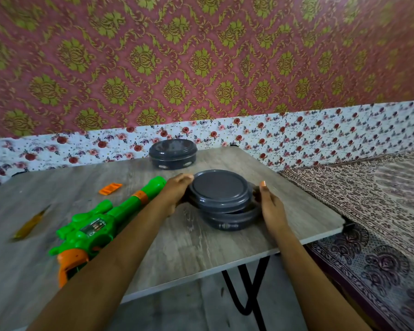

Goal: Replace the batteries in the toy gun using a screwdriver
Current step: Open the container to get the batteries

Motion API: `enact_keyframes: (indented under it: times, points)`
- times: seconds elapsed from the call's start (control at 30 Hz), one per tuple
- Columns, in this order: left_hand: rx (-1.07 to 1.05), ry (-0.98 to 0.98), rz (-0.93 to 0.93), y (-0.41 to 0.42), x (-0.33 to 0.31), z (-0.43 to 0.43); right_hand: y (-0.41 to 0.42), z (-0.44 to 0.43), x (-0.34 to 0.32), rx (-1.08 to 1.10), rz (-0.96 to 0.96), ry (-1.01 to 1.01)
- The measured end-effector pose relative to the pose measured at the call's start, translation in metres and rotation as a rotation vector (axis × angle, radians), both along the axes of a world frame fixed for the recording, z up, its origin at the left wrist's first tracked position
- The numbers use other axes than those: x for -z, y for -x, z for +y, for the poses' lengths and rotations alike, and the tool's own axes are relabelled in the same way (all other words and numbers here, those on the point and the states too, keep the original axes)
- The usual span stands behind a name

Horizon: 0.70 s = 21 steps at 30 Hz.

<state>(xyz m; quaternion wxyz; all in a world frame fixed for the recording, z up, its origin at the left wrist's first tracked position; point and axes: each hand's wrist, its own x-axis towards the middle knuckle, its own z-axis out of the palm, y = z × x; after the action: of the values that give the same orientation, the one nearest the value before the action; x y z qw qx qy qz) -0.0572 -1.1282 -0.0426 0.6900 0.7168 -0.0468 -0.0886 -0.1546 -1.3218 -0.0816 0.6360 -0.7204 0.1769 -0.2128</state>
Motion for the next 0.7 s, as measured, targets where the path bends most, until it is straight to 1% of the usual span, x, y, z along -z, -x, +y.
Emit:
enact_keyframes:
  times: [0.1, 0.2, 0.27, 0.3, 0.37, 0.43, 0.5, 0.57, 0.6, 0.7]
  points:
    - [0.023, -0.291, -0.201, 0.002, 0.002, -0.004, 0.002, 0.000, -0.002, -0.024, -0.006, -0.029]
    - [0.045, -0.515, -0.394, 0.009, -0.001, -0.012, 0.004, 0.000, -0.004, -0.039, -0.011, -0.039]
    - [0.018, -0.624, -0.474, 0.013, -0.002, -0.018, 0.003, -0.001, -0.004, -0.046, -0.007, -0.016]
    - [0.005, -0.637, -0.479, 0.012, -0.002, -0.019, 0.002, -0.001, -0.004, -0.045, 0.000, -0.006]
    - [-0.020, -0.615, -0.432, 0.010, 0.000, -0.021, -0.001, -0.002, -0.005, -0.045, 0.019, -0.025]
    - [-0.046, -0.547, -0.329, 0.005, 0.001, -0.024, -0.005, -0.004, -0.010, -0.042, 0.054, -0.096]
    - [-0.041, -0.402, -0.161, 0.004, 0.001, -0.028, -0.007, -0.007, -0.016, -0.047, 0.094, -0.154]
    - [-0.006, -0.253, 0.015, 0.006, 0.002, -0.029, -0.009, -0.009, -0.020, -0.048, 0.123, -0.171]
    - [0.010, -0.203, 0.074, 0.006, 0.004, -0.029, -0.010, -0.010, -0.020, -0.045, 0.126, -0.171]
    - [0.024, -0.139, 0.137, 0.001, 0.011, -0.026, -0.013, -0.007, -0.018, -0.023, 0.112, -0.186]
